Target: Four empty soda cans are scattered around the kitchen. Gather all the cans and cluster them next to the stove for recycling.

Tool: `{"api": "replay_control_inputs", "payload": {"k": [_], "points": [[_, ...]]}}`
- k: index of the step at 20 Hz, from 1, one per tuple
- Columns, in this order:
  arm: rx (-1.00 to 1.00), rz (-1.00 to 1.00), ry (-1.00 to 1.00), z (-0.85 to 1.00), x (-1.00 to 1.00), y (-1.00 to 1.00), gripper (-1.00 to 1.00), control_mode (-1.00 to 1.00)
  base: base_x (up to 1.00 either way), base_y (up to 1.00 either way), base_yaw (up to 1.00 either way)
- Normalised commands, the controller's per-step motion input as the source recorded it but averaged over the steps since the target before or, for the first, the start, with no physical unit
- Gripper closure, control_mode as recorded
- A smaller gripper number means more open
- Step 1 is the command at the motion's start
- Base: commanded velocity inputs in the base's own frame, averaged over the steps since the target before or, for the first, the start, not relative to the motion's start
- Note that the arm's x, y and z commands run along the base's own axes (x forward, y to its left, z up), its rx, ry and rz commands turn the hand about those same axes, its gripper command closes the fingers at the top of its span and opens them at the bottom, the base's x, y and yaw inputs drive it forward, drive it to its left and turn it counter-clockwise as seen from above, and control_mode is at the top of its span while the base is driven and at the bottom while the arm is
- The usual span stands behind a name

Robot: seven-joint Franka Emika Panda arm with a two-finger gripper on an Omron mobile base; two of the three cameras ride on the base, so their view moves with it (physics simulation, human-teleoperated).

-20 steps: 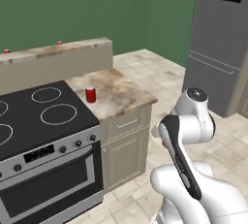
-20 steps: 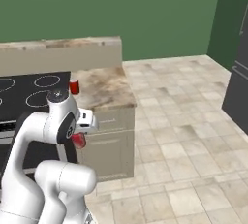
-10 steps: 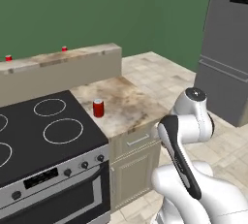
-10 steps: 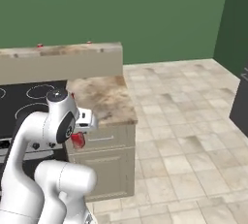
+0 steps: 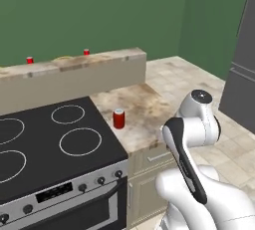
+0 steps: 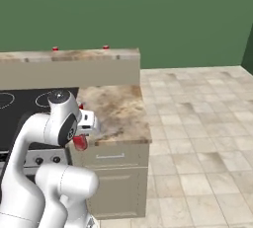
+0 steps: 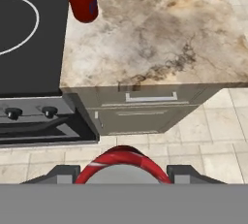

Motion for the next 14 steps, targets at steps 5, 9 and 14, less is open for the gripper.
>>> {"api": "replay_control_inputs", "payload": {"k": [5,9,14], "points": [[0.0,0.0,0.0,0.0,0.0,0.0,1.0,1.0,0.48,-0.23,0.16],[0.0,0.0,0.0,0.0,0.0,0.0,1.0,1.0,0.43,-0.16,0.13],[0.0,0.0,0.0,0.0,0.0,0.0,1.0,1.0,0.44,-0.04,0.08]]}}
